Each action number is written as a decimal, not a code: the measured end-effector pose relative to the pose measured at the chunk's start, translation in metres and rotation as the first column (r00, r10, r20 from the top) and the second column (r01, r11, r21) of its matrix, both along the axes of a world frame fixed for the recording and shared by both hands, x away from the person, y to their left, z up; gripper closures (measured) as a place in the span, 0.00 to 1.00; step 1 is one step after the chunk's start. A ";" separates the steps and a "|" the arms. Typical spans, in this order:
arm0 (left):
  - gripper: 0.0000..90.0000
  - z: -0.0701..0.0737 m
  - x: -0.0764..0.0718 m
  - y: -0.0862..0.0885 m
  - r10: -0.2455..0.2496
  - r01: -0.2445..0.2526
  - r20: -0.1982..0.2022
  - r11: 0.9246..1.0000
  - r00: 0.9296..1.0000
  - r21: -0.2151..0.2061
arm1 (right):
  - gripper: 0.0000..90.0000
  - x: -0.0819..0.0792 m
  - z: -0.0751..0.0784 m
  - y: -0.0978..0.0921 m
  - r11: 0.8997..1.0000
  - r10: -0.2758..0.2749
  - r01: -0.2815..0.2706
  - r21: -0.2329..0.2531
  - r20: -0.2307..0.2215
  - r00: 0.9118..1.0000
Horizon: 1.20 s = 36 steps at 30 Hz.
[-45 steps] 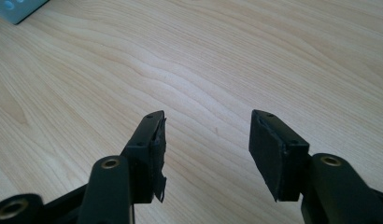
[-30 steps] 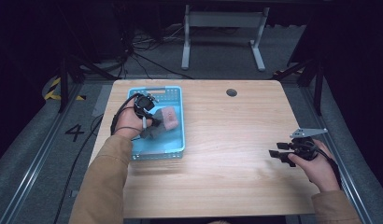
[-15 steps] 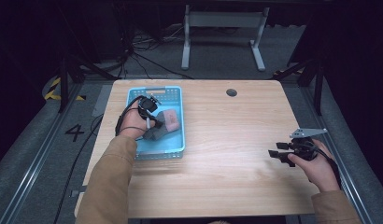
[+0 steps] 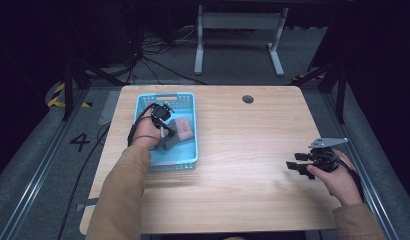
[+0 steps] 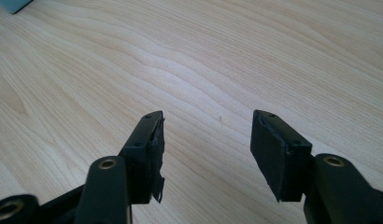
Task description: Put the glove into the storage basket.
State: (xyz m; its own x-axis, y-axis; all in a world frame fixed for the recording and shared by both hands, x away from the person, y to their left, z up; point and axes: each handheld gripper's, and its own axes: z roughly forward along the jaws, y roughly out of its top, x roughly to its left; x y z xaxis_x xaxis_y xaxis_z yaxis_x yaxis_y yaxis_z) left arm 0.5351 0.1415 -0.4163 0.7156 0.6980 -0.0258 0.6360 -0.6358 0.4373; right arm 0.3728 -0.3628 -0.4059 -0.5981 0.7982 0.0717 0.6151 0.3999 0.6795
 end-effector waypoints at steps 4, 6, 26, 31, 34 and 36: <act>0.52 -0.002 0.000 -0.001 0.055 -0.055 0.034 0.998 0.998 0.018 | 0.51 0.000 0.001 0.000 1.000 0.007 -0.007 0.004 0.008 1.000; 0.45 -0.001 0.000 0.000 0.079 -0.079 0.038 0.997 0.996 0.018 | 0.51 0.000 0.002 0.000 1.000 0.003 -0.003 0.005 0.007 1.000; 0.95 0.016 -0.036 0.022 0.246 -0.248 -0.045 0.967 0.968 -0.057 | 0.50 0.009 0.006 0.017 0.998 0.059 -0.060 0.011 0.022 0.998; 0.98 0.005 -0.036 0.027 0.290 -0.296 -0.098 0.954 0.952 -0.049 | 0.50 0.009 0.006 0.017 0.998 0.061 -0.061 0.010 0.025 0.998; 0.99 0.000 -0.034 0.027 0.311 -0.317 -0.110 0.948 0.944 -0.035 | 0.50 0.009 0.006 0.017 0.998 0.062 -0.062 0.008 0.023 0.998; 0.99 -0.002 -0.032 0.027 0.326 -0.332 -0.122 0.943 0.938 -0.031 | 0.50 0.009 0.005 0.018 0.998 0.064 -0.064 0.007 0.021 0.998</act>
